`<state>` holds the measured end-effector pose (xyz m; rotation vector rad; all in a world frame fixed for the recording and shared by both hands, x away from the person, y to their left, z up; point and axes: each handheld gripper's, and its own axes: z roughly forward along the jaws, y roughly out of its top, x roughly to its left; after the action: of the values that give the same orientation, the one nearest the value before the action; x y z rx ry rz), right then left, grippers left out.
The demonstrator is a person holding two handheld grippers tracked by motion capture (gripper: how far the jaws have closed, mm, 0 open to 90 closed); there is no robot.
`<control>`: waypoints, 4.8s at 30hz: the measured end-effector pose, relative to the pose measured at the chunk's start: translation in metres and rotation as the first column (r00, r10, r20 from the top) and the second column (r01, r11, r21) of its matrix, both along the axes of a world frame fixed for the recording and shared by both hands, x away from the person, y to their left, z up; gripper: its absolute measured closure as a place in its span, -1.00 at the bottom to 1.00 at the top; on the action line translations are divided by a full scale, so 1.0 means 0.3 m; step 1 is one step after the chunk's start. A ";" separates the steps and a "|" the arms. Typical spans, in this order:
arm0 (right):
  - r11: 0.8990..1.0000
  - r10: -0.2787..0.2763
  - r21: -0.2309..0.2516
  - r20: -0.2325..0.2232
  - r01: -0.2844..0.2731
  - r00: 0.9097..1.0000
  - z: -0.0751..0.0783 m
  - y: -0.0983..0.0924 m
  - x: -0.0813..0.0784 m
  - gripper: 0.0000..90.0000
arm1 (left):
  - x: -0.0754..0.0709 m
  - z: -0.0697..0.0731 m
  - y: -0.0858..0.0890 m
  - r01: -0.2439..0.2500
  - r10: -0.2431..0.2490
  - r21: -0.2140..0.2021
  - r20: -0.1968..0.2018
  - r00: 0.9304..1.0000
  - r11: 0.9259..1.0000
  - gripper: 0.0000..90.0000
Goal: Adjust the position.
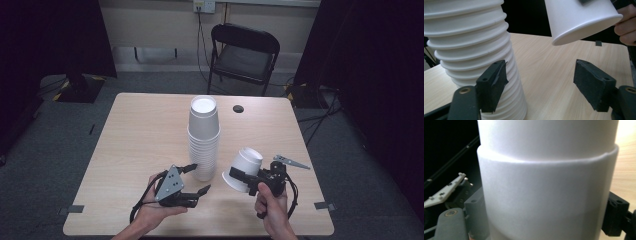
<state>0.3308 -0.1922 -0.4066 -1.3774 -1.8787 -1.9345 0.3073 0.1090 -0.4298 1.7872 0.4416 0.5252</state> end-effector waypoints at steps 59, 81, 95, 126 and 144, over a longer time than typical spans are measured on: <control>0.983 0.120 0.156 -0.161 -0.095 0.980 -0.041 0.131 -0.023 -0.69 | 0.014 -0.020 -0.092 0.040 -0.022 -0.142 0.129 0.991 0.989 0.86; 0.986 0.053 0.160 -0.058 -0.043 0.997 -0.022 0.069 0.004 -0.69 | 0.004 -0.012 -0.052 0.080 -0.084 -0.109 -0.033 0.996 0.991 0.86; 0.999 0.014 0.037 0.049 -0.015 0.999 0.001 0.033 0.007 -0.68 | 0.028 0.014 -0.008 0.105 -0.110 -0.035 -0.232 0.966 0.994 0.85; 0.888 0.323 -0.422 0.287 -0.184 0.902 0.039 0.081 -0.095 -0.68 | 0.087 0.040 0.011 0.142 -0.110 0.038 -0.444 0.889 0.989 0.96; 0.742 0.485 -0.644 0.328 -0.183 0.811 0.019 0.153 -0.127 -0.68 | 0.107 0.039 0.008 0.145 -0.092 0.059 -0.525 0.846 0.988 0.96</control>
<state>0.2927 -0.1463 -0.4009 -0.5295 -2.9067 -1.6545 0.3395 0.1115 -0.4181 2.0321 0.6807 -0.0434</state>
